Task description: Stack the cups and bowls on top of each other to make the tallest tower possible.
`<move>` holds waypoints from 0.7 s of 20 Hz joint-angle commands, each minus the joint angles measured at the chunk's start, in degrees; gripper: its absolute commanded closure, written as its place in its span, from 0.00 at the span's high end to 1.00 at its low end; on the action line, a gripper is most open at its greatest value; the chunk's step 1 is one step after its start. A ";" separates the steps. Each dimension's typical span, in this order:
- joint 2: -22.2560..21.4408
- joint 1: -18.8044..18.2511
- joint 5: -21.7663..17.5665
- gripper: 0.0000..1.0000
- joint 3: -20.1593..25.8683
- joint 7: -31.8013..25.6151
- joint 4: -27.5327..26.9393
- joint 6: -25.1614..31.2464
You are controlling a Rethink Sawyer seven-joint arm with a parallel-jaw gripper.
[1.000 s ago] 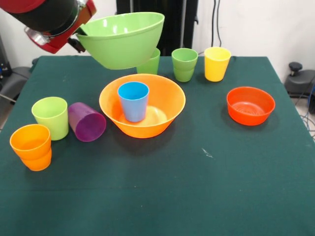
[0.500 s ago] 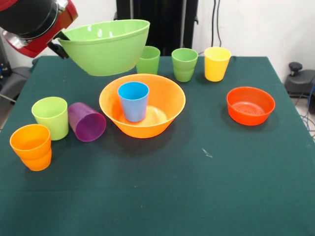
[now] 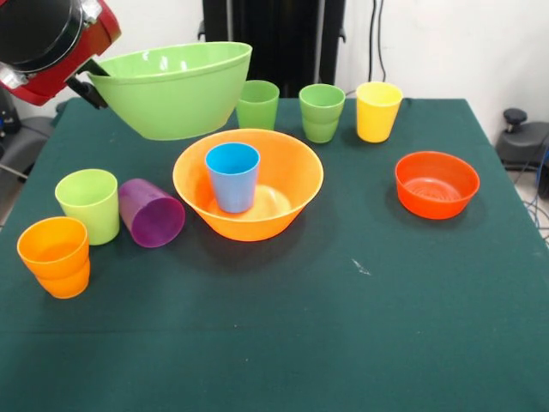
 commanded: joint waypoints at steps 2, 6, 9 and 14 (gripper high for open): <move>0.87 2.68 -1.91 0.00 -4.97 -8.89 -0.94 -1.67; 0.06 2.48 -2.41 0.00 -5.85 -8.18 0.76 -3.09; -0.16 2.86 -2.99 0.00 -6.77 -7.70 0.84 -2.51; -0.55 3.66 -3.63 0.00 -8.48 -7.53 1.51 -2.01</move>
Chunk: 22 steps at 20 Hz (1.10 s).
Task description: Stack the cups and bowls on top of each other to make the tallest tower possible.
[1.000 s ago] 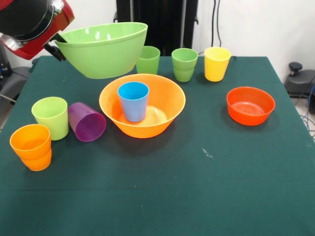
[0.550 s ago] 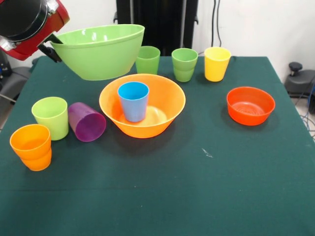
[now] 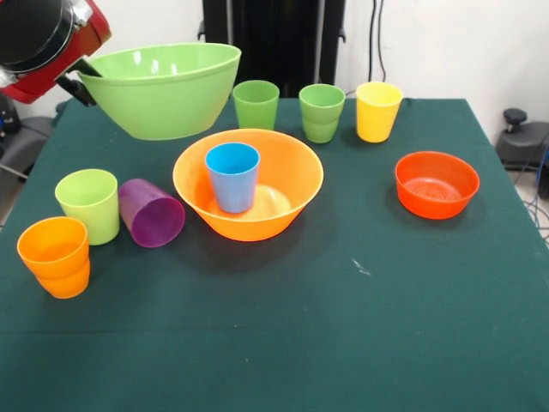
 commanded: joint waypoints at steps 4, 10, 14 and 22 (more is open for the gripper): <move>-0.25 3.36 -3.35 0.00 -6.40 -7.64 1.89 -2.63; -1.23 2.12 -0.22 0.00 -7.23 -4.55 5.25 -5.23; -1.54 1.82 1.77 0.00 -7.57 -2.35 6.32 -6.00; -2.33 1.84 5.69 0.00 -8.73 2.80 9.61 -8.29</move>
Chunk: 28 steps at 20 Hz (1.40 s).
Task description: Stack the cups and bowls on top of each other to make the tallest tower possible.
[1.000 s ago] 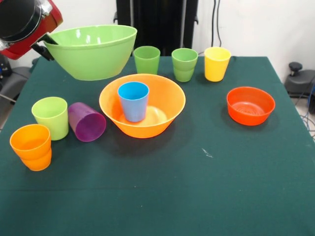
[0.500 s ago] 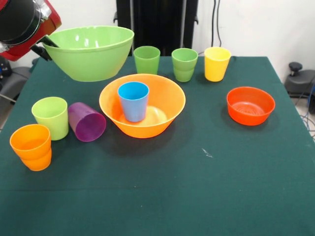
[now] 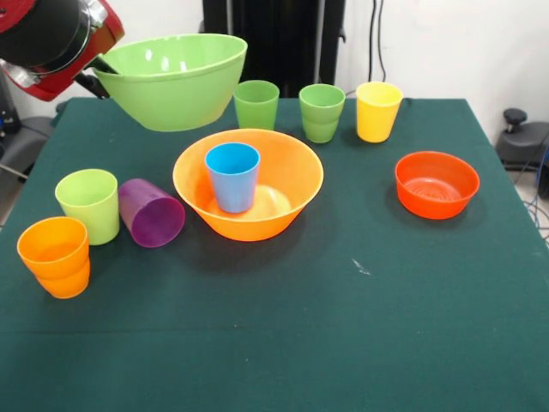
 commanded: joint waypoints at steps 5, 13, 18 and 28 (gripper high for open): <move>-1.54 1.81 2.50 0.00 -5.11 2.97 6.23 -7.86; -0.98 2.30 4.24 0.00 -6.21 2.77 6.17 -9.53; -1.33 2.28 4.70 0.00 -6.88 2.27 6.73 -10.77; -0.66 3.17 4.38 0.00 -7.90 3.07 5.83 -12.57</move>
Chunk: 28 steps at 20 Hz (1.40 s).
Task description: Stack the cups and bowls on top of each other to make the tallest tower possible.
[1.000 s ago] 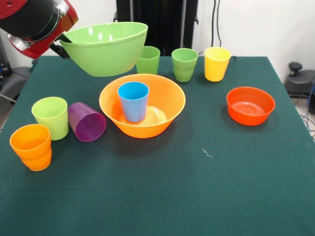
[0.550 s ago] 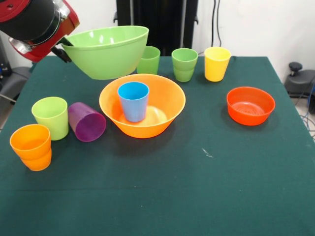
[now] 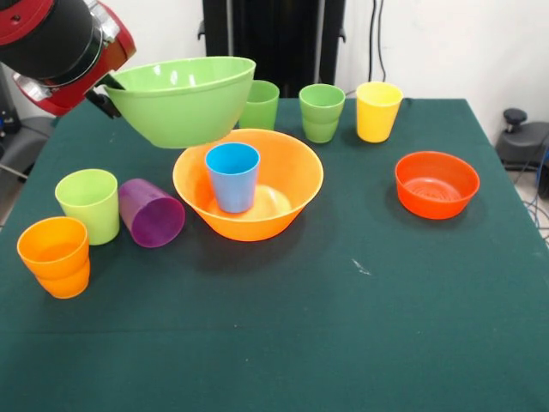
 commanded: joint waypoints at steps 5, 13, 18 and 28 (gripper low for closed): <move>0.17 3.43 0.88 0.00 -4.94 4.85 2.76 -5.59; -0.84 3.83 2.90 0.00 -6.28 6.91 4.38 -7.71; -0.96 4.05 4.40 0.00 -7.18 6.74 4.66 -8.21; -0.93 4.77 6.49 0.00 -8.35 6.70 4.58 -7.00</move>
